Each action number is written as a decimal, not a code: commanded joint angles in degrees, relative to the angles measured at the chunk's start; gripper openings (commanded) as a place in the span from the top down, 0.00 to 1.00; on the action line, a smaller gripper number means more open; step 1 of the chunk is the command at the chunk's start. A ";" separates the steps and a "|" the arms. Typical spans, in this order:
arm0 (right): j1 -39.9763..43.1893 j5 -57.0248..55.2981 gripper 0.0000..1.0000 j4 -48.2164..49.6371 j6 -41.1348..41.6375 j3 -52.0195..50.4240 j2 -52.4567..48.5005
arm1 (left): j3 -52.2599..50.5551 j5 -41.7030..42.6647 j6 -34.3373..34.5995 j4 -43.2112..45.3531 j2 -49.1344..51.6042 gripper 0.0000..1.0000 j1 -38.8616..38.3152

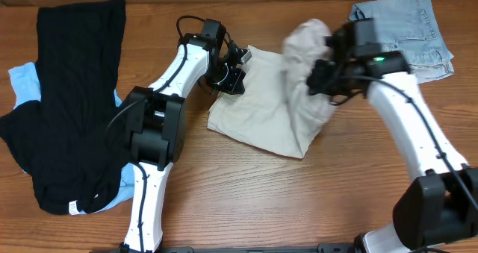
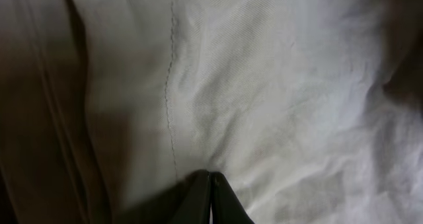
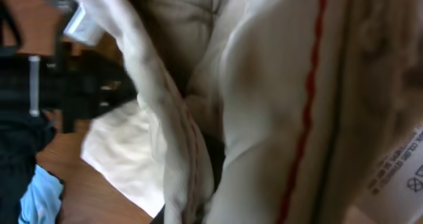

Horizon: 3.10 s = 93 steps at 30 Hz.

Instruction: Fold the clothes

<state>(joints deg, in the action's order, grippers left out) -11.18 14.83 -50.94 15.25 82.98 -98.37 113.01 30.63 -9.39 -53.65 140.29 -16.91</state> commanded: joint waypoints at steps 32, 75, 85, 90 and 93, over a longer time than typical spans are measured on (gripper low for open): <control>-16.68 16.81 0.20 21.64 5.62 2.97 -8.04 | 43.12 -8.09 12.26 -31.41 2.64 0.55 15.26; -5.14 -26.25 0.20 -4.98 5.51 -1.55 -21.35 | 43.10 -10.29 9.16 -32.28 2.64 0.57 16.50; 10.62 -3.89 0.07 -9.09 -3.74 11.69 -19.76 | 43.10 -10.32 9.14 -32.61 2.64 0.56 16.50; 10.54 5.99 0.07 -13.60 -0.20 19.47 -15.72 | 43.10 -10.32 9.14 -32.63 2.64 0.56 16.50; 7.54 3.41 0.06 -11.13 -0.42 19.52 -14.82 | 43.10 -10.32 9.14 -32.63 2.64 0.56 16.50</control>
<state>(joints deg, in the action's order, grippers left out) -0.21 15.68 -62.92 14.20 100.97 -116.11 154.95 20.73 1.10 -86.17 143.44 -0.01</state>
